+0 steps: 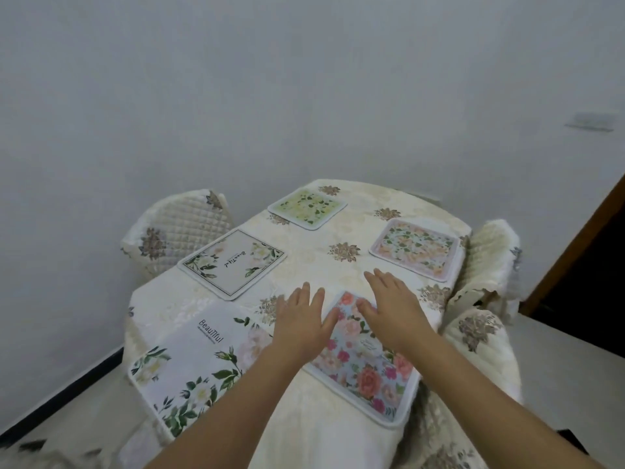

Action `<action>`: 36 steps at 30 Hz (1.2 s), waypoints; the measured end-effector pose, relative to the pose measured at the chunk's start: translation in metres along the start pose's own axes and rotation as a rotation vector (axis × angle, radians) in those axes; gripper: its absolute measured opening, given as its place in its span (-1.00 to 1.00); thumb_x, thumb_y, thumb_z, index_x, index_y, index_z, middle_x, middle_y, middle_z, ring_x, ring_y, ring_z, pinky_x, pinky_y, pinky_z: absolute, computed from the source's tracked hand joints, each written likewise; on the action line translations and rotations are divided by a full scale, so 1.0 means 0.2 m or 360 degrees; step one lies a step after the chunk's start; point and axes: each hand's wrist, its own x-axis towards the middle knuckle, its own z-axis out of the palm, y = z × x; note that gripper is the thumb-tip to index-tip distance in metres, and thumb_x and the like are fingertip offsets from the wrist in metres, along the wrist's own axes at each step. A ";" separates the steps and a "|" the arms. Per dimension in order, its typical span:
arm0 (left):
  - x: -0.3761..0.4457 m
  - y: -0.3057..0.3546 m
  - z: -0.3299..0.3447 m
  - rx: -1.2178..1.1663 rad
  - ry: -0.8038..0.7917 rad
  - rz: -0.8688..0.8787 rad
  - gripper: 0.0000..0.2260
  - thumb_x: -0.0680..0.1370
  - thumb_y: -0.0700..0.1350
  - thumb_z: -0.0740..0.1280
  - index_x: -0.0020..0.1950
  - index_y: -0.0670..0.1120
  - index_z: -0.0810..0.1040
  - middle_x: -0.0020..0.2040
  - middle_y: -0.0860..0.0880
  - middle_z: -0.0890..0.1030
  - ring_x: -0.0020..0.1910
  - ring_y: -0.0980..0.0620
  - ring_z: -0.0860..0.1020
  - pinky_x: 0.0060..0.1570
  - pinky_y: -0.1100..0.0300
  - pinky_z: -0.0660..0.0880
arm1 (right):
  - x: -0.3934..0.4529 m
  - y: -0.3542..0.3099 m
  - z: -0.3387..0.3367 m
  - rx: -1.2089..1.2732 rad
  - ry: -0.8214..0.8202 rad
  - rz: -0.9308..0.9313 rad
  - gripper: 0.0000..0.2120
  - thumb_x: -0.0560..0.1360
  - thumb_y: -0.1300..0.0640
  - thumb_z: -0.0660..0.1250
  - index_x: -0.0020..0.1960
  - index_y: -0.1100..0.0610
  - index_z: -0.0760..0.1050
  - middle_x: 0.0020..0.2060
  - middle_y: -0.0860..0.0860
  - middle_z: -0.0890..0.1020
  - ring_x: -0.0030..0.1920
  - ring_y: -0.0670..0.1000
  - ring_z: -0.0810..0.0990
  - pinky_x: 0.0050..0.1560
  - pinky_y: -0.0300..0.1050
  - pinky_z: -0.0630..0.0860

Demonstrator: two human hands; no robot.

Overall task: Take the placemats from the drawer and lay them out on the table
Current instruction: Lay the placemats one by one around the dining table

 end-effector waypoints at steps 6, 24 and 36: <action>0.16 -0.11 -0.03 -0.0082 0.0102 -0.0357 -0.44 0.63 0.25 -0.09 0.58 0.04 0.08 0.60 -0.07 0.03 0.56 -0.06 0.02 0.50 -0.14 -0.09 | 0.36 0.01 0.06 0.0038 -0.0110 -0.0236 -0.43 0.64 -0.14 0.01 0.58 0.04 0.01 0.57 0.01 0.05 0.56 0.05 -0.01 0.53 0.07 0.03; 0.21 0.49 0.80 -0.0251 -0.0202 -0.1329 -0.44 0.63 0.25 -0.05 0.56 0.01 0.13 0.56 -0.10 0.18 0.51 -0.11 0.18 0.45 -0.13 0.15 | 0.85 0.86 0.52 -0.0118 -0.0718 -0.0756 -0.47 0.62 -0.07 0.10 0.51 0.13 0.18 0.46 0.09 0.32 0.43 0.10 0.29 0.41 -0.01 0.24; 0.14 0.68 1.00 -0.0347 -0.0111 -0.1663 -0.52 0.61 0.21 0.07 0.44 -0.02 0.26 0.32 -0.08 0.36 0.26 -0.09 0.39 0.16 -0.01 0.45 | 0.83 1.16 0.72 -0.0052 -0.0877 -0.0668 -0.56 0.57 -0.07 0.18 0.38 0.09 0.27 0.23 0.08 0.42 0.21 0.11 0.39 0.15 0.03 0.47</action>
